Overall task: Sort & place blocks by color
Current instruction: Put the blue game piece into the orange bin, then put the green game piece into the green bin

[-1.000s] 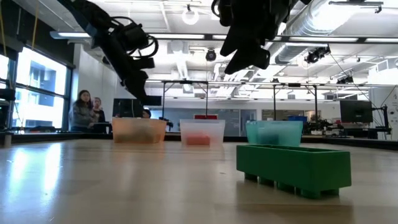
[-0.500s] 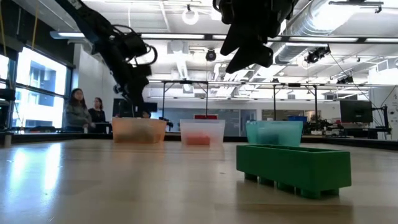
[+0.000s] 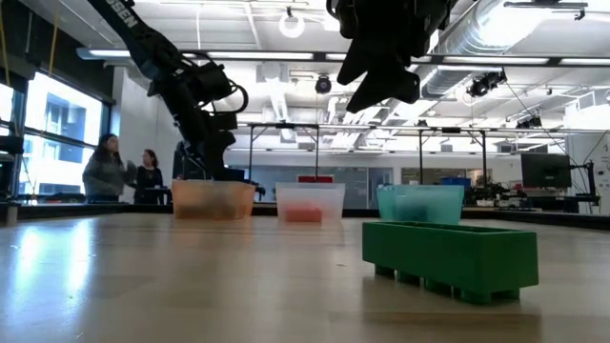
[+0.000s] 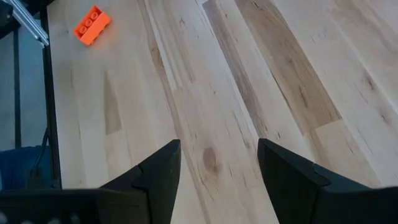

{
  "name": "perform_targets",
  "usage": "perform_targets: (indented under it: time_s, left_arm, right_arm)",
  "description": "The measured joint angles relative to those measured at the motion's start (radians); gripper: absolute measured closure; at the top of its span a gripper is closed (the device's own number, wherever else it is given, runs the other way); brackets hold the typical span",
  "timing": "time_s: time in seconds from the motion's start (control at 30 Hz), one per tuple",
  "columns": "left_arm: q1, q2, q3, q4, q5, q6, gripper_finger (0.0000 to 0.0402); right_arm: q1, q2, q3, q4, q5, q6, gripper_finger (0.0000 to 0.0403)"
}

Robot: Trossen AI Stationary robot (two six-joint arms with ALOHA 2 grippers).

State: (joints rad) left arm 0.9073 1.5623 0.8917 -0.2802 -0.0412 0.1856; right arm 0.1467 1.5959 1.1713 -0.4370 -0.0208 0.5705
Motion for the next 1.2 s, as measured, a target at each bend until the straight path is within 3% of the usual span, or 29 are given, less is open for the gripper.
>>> perform_targets:
  time_s: [0.47, 0.77, 1.03, 1.2]
  left_arm:
    - [-0.002, 0.000, 0.000, -0.003, 0.000, -0.003, 0.0230]
    - [-0.042, -0.045, 0.000, -0.056, 0.000, -0.003, 0.0229]
    - [-0.156, -0.170, 0.000, -0.169, 0.000, -0.058, 0.0231]
    - [-0.243, -0.258, 0.000, -0.253, 0.000, -0.112, 0.0231]
  right_arm:
    - [0.016, 0.000, 0.000, 0.000, -0.011, 0.043, 0.0203]
    - [0.068, 0.000, 0.000, 0.000, -0.009, 0.153, 0.0203]
    - [0.110, 0.000, 0.000, 0.009, -0.010, 0.156, 0.0203]
    - [0.128, 0.000, 0.000, 0.115, -0.019, 0.155, 0.0203]
